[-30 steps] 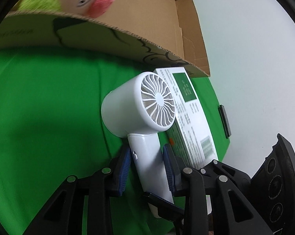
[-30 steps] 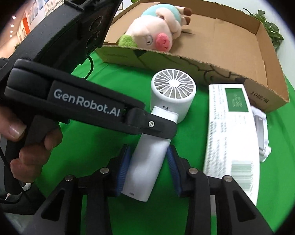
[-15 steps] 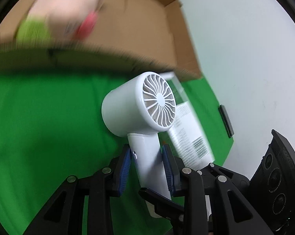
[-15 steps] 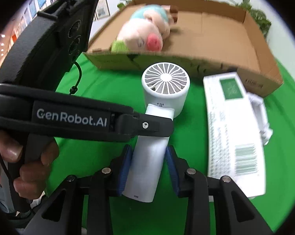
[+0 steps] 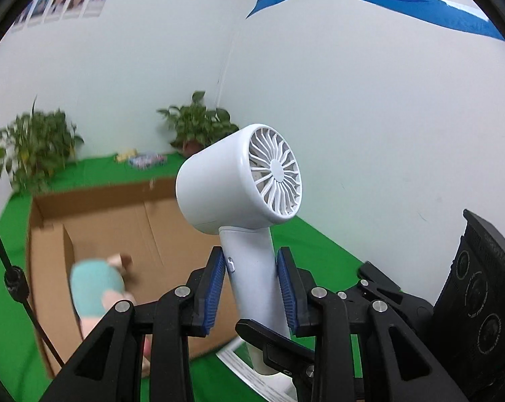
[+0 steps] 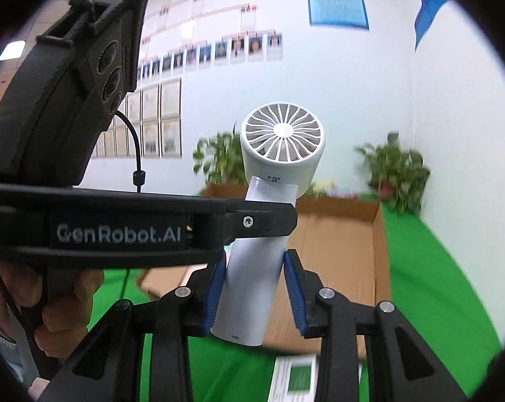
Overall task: Organize objects
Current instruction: 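Carry the fan into the tray box and set it beside the pig, then open the right gripper to release the fan and withdraw, then grasp the white green-labelled product box with the right gripper, then lift the product box upright and carry it over the tray box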
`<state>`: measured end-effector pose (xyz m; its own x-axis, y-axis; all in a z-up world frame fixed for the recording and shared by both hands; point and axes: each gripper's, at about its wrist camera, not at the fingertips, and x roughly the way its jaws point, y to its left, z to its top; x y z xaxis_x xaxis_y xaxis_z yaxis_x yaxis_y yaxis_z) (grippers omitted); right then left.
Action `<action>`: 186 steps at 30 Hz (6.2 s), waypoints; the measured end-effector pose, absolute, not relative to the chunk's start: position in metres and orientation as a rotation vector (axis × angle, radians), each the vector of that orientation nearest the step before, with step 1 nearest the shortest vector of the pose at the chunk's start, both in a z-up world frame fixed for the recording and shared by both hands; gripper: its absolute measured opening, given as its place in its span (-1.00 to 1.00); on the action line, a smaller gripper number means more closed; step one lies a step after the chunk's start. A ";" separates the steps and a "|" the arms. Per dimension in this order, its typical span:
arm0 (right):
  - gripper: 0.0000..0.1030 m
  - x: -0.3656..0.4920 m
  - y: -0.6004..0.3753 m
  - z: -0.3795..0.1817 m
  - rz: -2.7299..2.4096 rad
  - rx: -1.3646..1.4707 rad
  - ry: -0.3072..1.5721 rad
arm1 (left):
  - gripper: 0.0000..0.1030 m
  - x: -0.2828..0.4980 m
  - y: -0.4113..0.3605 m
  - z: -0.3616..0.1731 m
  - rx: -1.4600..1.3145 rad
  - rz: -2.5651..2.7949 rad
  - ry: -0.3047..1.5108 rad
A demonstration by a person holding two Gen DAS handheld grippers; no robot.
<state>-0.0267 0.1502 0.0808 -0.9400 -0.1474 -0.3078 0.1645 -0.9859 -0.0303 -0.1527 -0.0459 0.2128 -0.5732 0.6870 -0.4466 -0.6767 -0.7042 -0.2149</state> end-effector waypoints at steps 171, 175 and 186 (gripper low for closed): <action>0.17 0.026 0.216 -0.031 -2.669 0.832 -0.225 | -0.25 -0.118 -0.028 0.049 -0.906 2.122 -0.188; 0.17 -0.017 0.211 -0.008 -2.700 0.777 -0.223 | -0.27 -0.134 -0.003 0.076 -0.865 2.102 -0.137; 0.17 -0.061 0.242 0.013 -2.740 0.749 -0.272 | -0.28 -0.165 0.032 0.119 -0.792 2.098 -0.094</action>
<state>-0.0613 0.2415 0.0133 -0.8236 -0.3221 -0.4669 0.2240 -0.9409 0.2540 -0.1647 0.0317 0.1185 -0.4215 0.7545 -0.5030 -0.7065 -0.6210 -0.3394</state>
